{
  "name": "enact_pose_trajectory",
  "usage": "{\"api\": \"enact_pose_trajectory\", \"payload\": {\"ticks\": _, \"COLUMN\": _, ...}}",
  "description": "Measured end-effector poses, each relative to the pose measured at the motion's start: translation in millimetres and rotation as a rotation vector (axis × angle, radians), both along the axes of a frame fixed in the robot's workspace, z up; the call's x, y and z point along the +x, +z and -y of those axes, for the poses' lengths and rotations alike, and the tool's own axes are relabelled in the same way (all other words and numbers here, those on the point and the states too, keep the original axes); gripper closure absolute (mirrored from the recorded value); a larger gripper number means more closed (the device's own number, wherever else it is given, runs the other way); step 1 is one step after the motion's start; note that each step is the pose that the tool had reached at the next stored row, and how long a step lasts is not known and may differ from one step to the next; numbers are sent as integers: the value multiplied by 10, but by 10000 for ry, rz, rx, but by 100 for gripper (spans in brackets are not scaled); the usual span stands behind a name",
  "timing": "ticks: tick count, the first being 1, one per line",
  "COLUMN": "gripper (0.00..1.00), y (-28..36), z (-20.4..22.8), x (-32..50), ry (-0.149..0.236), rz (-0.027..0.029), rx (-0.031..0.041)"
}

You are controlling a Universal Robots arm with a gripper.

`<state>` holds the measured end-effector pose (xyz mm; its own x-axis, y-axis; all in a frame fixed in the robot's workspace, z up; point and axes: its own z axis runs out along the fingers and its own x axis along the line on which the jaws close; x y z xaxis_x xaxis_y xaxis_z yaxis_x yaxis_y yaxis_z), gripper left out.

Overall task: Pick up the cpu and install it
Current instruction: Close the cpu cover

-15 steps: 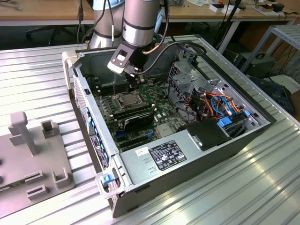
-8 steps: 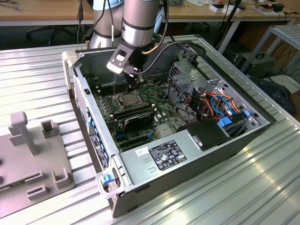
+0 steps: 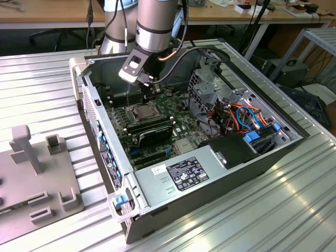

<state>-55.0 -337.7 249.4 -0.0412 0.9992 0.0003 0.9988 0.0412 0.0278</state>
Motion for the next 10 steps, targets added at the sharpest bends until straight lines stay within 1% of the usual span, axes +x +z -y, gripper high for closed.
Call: {"api": "enact_pose_trajectory", "payload": {"ticks": 10, "gripper": 89, "y": 0, "z": 0, "x": -13, "ry": 0, "rz": 1, "rx": 1}}
